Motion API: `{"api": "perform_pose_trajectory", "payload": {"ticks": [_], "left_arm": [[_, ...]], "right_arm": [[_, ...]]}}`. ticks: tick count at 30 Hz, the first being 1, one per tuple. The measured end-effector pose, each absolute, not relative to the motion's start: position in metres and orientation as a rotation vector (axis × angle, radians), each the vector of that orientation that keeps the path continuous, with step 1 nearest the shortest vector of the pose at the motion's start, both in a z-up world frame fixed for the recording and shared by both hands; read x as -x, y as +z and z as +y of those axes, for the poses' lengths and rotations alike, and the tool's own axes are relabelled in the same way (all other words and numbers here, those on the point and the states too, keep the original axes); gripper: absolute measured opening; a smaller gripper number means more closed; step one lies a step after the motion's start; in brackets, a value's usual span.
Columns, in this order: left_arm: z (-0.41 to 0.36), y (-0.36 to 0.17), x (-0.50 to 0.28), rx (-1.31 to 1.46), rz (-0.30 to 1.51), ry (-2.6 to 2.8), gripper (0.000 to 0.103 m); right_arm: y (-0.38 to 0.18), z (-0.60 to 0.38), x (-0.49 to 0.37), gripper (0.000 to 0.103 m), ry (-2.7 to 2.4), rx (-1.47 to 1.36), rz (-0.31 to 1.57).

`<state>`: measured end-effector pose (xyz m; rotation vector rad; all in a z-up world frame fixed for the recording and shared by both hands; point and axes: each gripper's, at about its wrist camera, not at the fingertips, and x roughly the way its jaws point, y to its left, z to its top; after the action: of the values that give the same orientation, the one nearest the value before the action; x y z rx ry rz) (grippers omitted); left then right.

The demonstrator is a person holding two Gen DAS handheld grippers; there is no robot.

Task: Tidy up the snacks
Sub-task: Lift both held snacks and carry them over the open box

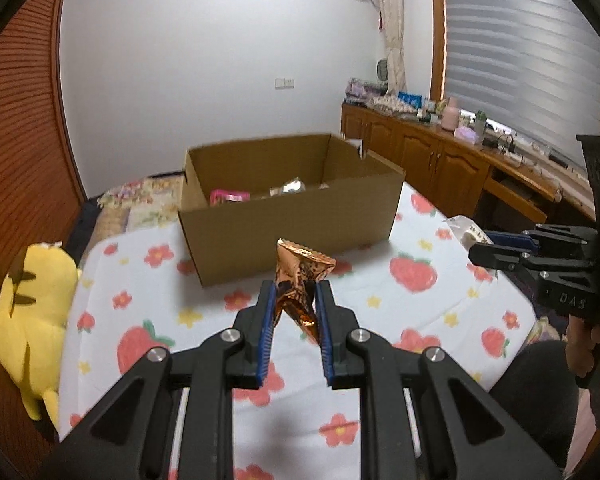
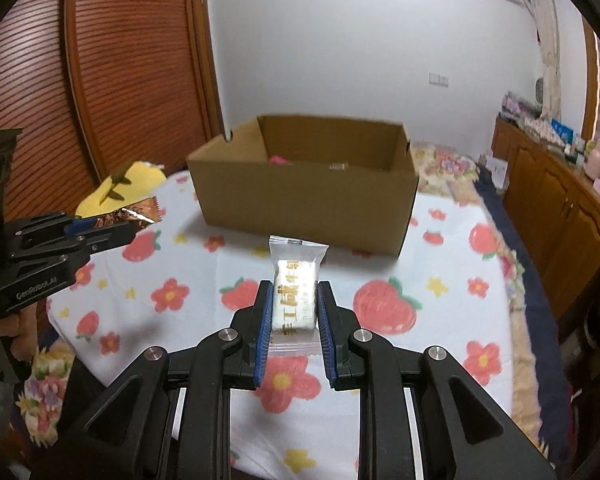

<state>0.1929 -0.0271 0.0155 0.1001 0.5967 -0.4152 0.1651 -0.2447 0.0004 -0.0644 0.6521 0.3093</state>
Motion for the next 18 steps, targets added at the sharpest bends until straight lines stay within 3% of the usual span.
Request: {"api": "perform_pose_trajectory", "payload": {"ticks": [18], "left_arm": [[-0.044,0.07,-0.286,-0.096,0.525,-0.438,0.017]], "right_arm": [[0.055,-0.239,-0.248,0.02,0.321,0.107,0.577]]}}
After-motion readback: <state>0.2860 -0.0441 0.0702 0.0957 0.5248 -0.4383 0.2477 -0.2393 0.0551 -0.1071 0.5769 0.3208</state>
